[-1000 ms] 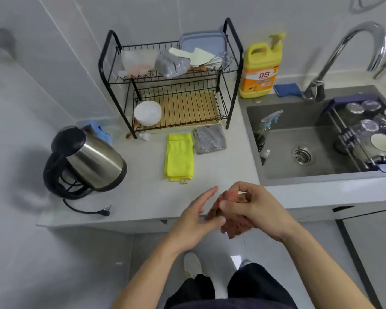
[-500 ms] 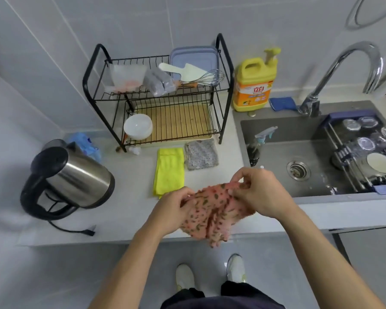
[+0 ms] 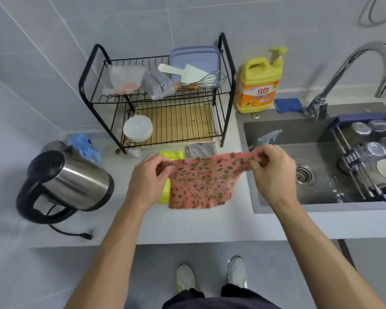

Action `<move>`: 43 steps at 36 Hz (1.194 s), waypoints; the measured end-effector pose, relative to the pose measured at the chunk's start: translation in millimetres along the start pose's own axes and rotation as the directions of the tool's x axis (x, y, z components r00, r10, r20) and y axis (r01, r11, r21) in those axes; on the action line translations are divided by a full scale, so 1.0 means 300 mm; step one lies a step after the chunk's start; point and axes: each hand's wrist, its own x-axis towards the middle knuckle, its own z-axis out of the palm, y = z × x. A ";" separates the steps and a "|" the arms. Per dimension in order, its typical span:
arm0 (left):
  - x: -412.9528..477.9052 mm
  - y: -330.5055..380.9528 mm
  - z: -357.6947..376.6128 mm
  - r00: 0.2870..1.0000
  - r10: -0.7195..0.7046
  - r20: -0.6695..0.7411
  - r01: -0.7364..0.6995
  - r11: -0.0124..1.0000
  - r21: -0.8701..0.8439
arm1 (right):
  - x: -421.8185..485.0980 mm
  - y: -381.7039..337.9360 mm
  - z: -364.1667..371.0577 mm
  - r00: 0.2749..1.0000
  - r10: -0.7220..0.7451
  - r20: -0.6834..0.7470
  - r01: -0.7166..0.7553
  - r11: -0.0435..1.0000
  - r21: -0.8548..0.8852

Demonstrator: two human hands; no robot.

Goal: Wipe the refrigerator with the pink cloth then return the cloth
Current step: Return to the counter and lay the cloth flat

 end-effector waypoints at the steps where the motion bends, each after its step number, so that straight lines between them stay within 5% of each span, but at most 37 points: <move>1: 0.003 0.000 -0.005 0.999 -0.005 -0.039 0.004 1.000 -0.020 | 0.002 -0.002 -0.003 0.999 0.000 -0.047 0.002 1.000 0.030; 6: -0.013 0.003 -0.027 0.996 0.001 -0.089 -0.009 0.996 -0.091 | 0.001 0.011 -0.015 0.992 -0.006 -0.123 0.019 0.994 0.111; 9: -0.050 -0.022 -0.020 0.999 -0.016 0.040 0.020 0.995 -0.096 | -0.022 0.051 -0.018 0.997 0.014 -0.070 -0.008 0.996 0.094; 12: -0.089 -0.081 0.010 0.962 -0.074 0.262 0.086 0.996 -0.034 | -0.054 0.125 -0.018 0.983 0.127 0.134 -0.130 0.991 0.011; 18: -0.157 -0.163 0.097 0.777 -0.248 0.579 0.153 0.966 0.208 | -0.116 0.229 -0.011 0.754 0.390 0.528 -0.188 0.899 -0.395; 26: -0.194 -0.212 0.162 0.571 -0.375 0.730 0.225 0.927 0.299 | -0.148 0.279 0.024 0.508 0.520 0.687 -0.087 0.824 -0.559; 37: -0.090 -0.154 0.200 0.880 -0.297 0.371 0.271 0.955 0.121 | -0.068 0.313 0.106 0.746 0.483 0.460 -0.361 0.872 -0.329; 40: -0.052 -0.132 0.228 0.918 -0.312 0.245 0.316 0.948 0.023 | -0.047 0.304 0.139 0.812 0.458 0.361 -0.428 0.889 -0.164; 43: -0.032 -0.121 0.262 0.882 -0.443 0.162 0.451 0.892 -0.019 | -0.059 0.300 0.174 0.848 0.444 0.289 -0.447 0.892 -0.060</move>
